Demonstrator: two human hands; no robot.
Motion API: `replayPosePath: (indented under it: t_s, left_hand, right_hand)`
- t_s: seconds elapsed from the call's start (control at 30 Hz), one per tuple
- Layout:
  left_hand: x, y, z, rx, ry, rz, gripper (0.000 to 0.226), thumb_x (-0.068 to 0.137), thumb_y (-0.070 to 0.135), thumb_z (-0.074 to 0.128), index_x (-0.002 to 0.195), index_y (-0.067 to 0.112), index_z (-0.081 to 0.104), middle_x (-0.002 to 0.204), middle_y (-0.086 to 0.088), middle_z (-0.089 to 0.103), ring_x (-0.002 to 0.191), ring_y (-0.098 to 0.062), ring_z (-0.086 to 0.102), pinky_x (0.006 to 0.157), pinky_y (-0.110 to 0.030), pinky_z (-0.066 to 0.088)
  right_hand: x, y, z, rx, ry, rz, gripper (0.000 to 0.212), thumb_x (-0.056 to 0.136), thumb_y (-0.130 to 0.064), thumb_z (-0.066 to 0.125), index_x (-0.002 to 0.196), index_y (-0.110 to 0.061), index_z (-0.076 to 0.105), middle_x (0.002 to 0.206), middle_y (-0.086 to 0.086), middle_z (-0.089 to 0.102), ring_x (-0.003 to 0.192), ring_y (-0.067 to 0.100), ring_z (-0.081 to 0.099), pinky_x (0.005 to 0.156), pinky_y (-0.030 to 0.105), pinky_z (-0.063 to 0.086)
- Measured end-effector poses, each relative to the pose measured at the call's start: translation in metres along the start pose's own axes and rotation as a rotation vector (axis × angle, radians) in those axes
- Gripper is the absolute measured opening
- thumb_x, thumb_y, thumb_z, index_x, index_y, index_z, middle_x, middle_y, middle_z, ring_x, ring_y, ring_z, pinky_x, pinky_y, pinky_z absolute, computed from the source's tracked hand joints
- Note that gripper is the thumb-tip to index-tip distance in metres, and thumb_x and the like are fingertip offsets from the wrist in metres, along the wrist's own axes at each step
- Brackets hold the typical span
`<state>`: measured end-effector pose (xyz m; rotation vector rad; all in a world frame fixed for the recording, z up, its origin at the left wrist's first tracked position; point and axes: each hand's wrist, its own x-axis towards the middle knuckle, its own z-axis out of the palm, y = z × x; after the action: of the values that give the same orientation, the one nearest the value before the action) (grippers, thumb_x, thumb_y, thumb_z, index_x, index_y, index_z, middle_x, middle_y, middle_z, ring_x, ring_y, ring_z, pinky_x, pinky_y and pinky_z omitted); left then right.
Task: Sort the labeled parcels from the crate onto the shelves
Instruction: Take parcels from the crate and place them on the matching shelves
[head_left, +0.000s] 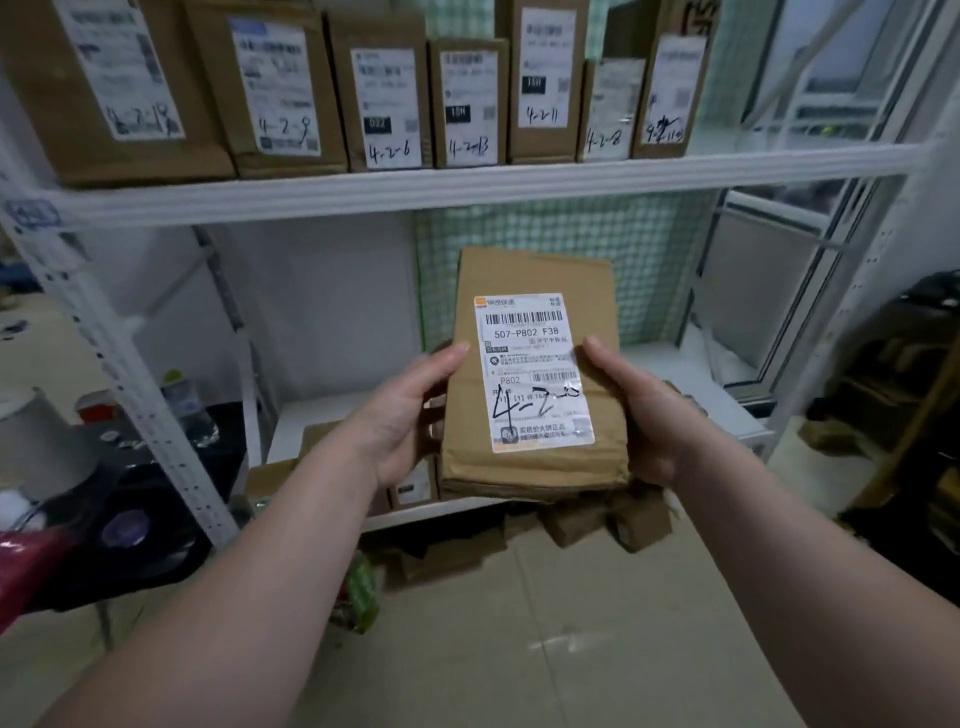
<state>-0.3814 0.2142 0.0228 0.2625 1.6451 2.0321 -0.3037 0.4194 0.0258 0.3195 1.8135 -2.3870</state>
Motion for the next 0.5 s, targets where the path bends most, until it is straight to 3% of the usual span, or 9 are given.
replayPosePath:
  t_s: [0.13,0.23,0.37,0.5]
  left_hand:
    - [0.051,0.031,0.013,0.036,-0.064,0.016,0.067,0.066,0.047,0.077,0.124,0.016,0.062,0.109,-0.006,0.072,0.104,-0.024,0.065,0.097,-0.044,0.049]
    - [0.090,0.054,0.024,0.075,-0.096,0.069,0.058,0.063,0.047,0.075,0.114,0.021,0.066,0.102,-0.001,0.074,0.100,-0.021,0.064,0.092,-0.041,0.048]
    - [0.133,0.077,0.047,0.167,-0.158,0.155,0.047,0.066,0.045,0.073,0.109,0.026,0.067,0.101,0.003,0.073,0.101,-0.020,0.063,0.085,-0.040,0.047]
    - [0.166,0.090,0.081,0.235,-0.220,0.220,0.043,0.069,0.041,0.067,0.109,0.027,0.066,0.093,0.007,0.074,0.094,-0.015,0.065,0.075,-0.033,0.047]
  right_hand:
    - [0.032,-0.042,-0.017,-0.019,0.041,-0.105,0.050,0.076,-0.047,0.058,0.111,-0.013,0.067,0.100,0.009,0.076,0.084,0.024,0.073,0.076,0.035,0.059]
    - [0.053,-0.068,-0.034,0.048,0.112,-0.177,0.068,0.073,-0.043,0.065,0.131,-0.009,0.055,0.107,0.014,0.073,0.083,0.026,0.073,0.062,0.034,0.059]
    - [0.076,-0.094,-0.065,0.106,0.192,-0.296,0.077,0.072,-0.037,0.076,0.138,-0.009,0.048,0.113,0.016,0.071,0.084,0.026,0.073,0.063,0.034,0.059]
    - [0.091,-0.123,-0.104,0.112,0.263,-0.398,0.077,0.069,-0.037,0.071,0.138,-0.011,0.048,0.120,0.014,0.068,0.093,0.027,0.071,0.076,0.038,0.060]
